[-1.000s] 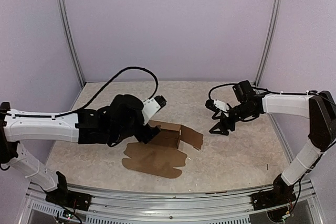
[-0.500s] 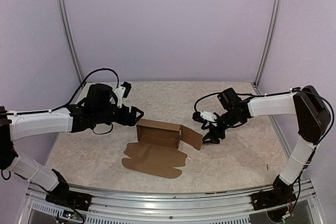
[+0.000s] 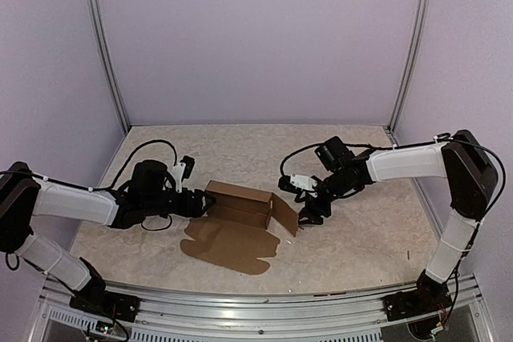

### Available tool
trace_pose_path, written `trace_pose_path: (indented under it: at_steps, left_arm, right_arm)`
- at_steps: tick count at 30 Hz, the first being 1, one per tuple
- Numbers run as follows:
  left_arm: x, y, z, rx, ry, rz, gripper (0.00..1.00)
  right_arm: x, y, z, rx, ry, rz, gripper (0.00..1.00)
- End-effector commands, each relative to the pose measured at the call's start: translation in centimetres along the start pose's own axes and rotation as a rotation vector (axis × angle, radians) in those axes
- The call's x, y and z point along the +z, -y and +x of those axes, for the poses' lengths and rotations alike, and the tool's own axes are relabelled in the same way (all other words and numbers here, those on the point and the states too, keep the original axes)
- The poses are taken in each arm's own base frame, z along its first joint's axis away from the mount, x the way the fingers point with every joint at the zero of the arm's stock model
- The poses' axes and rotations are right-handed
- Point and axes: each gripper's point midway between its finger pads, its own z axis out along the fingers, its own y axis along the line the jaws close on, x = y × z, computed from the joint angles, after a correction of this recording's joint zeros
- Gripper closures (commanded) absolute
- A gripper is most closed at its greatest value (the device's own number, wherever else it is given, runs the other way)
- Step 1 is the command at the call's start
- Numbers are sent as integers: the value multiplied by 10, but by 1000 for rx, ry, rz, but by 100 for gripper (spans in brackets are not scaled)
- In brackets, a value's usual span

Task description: Fold the paper box

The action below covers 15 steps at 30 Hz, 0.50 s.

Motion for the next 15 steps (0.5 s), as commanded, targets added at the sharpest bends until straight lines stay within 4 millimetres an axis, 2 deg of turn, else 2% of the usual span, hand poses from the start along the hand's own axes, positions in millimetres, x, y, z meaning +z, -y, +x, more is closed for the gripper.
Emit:
trace_pose_path:
  at_steps: [1,4,7,11,15]
  left_arm:
    - [-4,4,-11,-27,82,45,28]
    - [-5,4,-10,-37,86,50,30]
    - [-16,8,-18,-34,118,54,28]
    - [-44,-3,-50,-20,188,-68,19]
    - [-53,-21,-66,-83,219,-113,22]
  right_arm:
    - [6,-6,-12,19,-2,-11,21]
    - [11,-9,-17,9,-6,-12,21]
    - [16,-10,-12,9,-37,-16,21]
    - [14,-11,-7,0,-54,-4,21]
    - [12,-13,-6,-4,-53,-7,21]
